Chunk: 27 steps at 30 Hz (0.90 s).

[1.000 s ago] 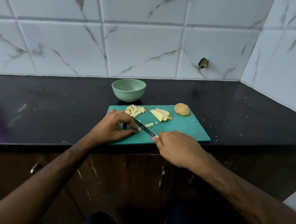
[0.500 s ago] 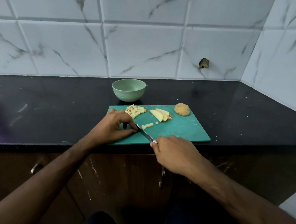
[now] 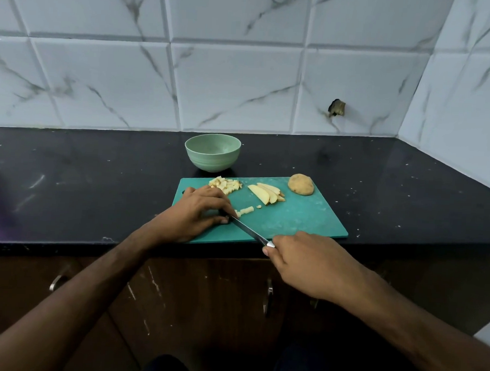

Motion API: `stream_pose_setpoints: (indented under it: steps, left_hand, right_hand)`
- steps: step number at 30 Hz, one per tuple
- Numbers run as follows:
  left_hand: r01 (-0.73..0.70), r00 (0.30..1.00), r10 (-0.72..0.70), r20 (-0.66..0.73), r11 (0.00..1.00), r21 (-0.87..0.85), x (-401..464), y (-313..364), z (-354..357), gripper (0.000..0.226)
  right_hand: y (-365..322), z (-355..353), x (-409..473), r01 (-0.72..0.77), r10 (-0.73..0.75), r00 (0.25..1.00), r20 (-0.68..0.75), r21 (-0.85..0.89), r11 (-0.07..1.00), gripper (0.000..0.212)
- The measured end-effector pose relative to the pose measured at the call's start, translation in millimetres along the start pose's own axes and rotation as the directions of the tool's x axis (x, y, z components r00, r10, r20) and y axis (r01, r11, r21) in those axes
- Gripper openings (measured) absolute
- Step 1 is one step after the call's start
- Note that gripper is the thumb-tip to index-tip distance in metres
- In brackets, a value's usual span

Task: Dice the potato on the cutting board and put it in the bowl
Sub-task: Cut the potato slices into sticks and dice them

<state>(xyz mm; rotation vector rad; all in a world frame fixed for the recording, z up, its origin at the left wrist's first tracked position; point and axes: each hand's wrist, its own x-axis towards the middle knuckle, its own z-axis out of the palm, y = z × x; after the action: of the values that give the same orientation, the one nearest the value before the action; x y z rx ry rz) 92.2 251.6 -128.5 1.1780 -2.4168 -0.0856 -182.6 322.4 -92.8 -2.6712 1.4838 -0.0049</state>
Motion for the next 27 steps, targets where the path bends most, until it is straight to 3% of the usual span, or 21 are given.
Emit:
stream_pose_setpoints:
  steps: [7, 10, 15, 21, 24, 27]
  left_hand:
    - [0.056, 0.998, -0.059, -0.017, 0.988, -0.143, 2, 2, 0, 0.021]
    - [0.078, 0.994, -0.087, -0.064, 0.988, -0.136, 1, 5, 0, 0.03]
    - [0.092, 0.993, -0.101, -0.063, 0.986, -0.141, 2, 9, -1, 0.039]
    - [0.016, 0.998, -0.017, 0.066, 1.0, 0.007, 7, 9, -3, 0.039]
    - [-0.039, 0.995, 0.025, 0.092, 0.988, 0.148, 17, 9, 0, 0.048]
    - [-0.087, 0.992, 0.069, 0.105, 0.981, 0.175, 33, 11, 6, 0.047]
  right_hand:
    - [41, -43, -7, -0.03, 0.01, 0.971, 0.239, 0.077, 0.997, 0.041]
    - [65, -56, 0, -0.071, -0.012, 0.959, 0.282, 0.281, 0.957, 0.044]
    - [91, -32, 32, -0.06, 0.03, 0.998, 0.054, 0.712, 0.7, 0.041]
    - [83, -11, 70, 0.103, 0.021, 0.99, -0.142, 0.809, 0.578, 0.041]
    - [80, -5, 81, 0.138, 0.095, 0.974, -0.206, 0.871, 0.471, 0.041]
    - [81, 1, 87, 0.162, 0.155, 0.958, -0.24, 0.904, 0.394, 0.042]
